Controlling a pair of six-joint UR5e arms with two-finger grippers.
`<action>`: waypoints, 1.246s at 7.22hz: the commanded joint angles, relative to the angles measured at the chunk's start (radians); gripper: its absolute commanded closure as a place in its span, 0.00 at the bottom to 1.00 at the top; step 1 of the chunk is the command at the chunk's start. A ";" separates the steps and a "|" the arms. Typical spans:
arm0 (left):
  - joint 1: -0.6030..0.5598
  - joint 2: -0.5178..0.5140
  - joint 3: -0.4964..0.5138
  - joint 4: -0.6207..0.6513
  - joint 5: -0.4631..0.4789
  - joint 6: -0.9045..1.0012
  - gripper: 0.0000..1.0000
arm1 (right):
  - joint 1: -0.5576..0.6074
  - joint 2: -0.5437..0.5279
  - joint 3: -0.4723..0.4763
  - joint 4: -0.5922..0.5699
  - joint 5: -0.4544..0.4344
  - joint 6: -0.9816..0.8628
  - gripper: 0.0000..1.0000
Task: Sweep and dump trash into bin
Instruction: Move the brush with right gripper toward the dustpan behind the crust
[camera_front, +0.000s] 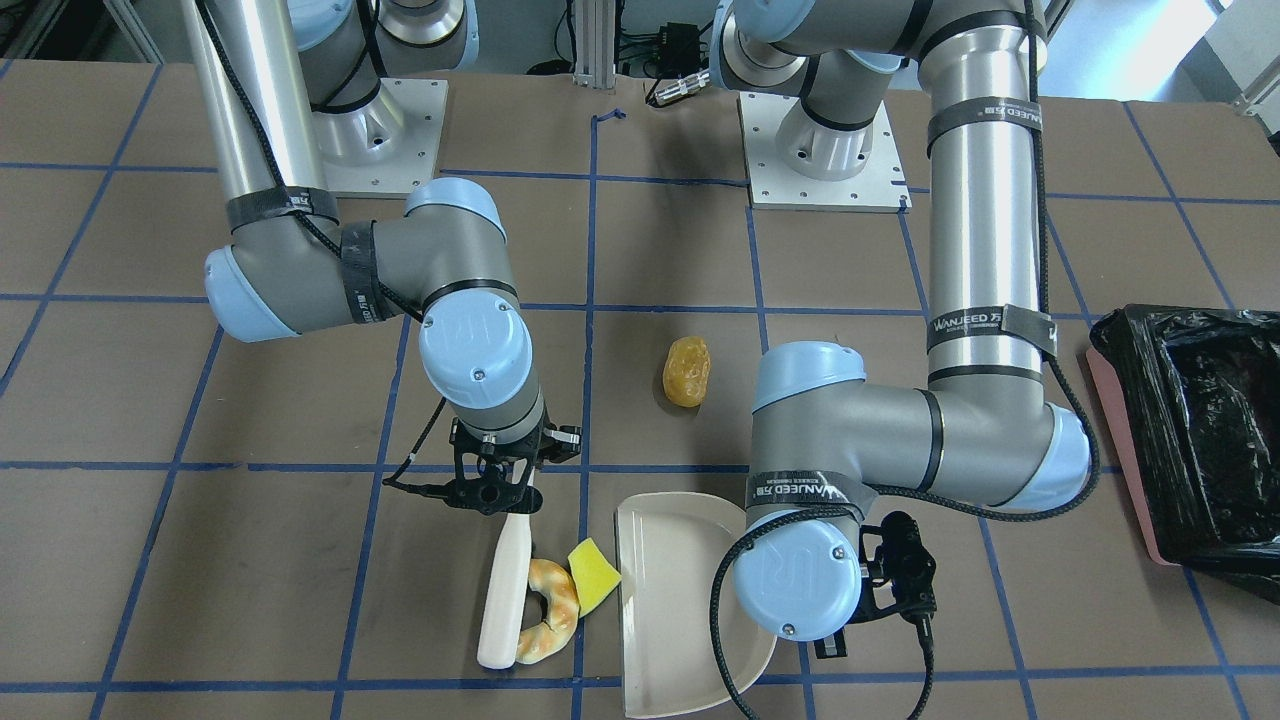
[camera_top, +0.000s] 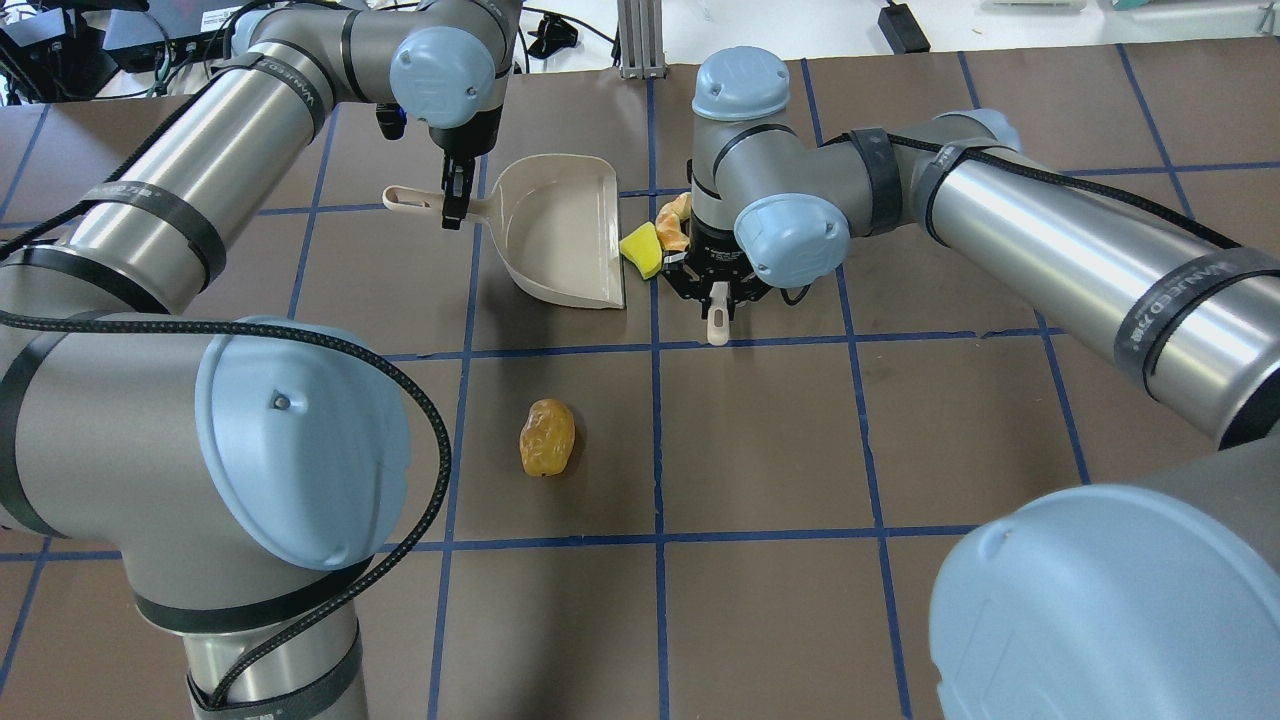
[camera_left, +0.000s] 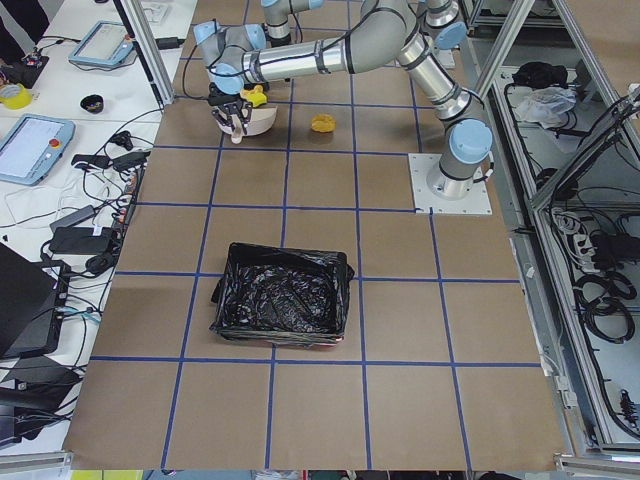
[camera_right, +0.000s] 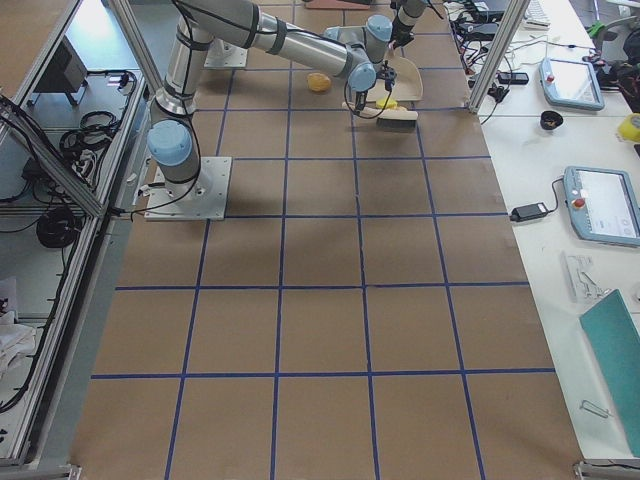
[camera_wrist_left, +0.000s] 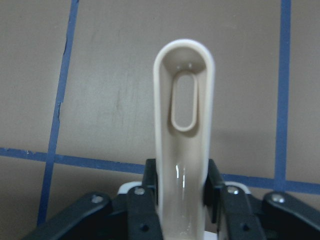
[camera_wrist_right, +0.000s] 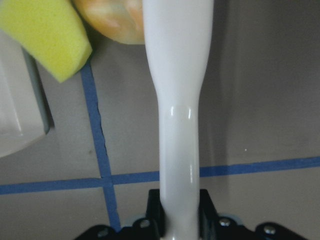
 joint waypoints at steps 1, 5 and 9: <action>0.000 0.002 0.000 -0.001 -0.005 0.000 1.00 | 0.038 0.008 -0.001 -0.010 0.037 0.058 1.00; -0.002 0.000 0.000 0.001 -0.021 0.002 1.00 | 0.122 0.066 -0.093 -0.018 0.100 0.195 1.00; -0.002 0.005 -0.003 0.037 -0.083 0.044 1.00 | 0.144 0.080 -0.124 -0.018 0.171 0.255 1.00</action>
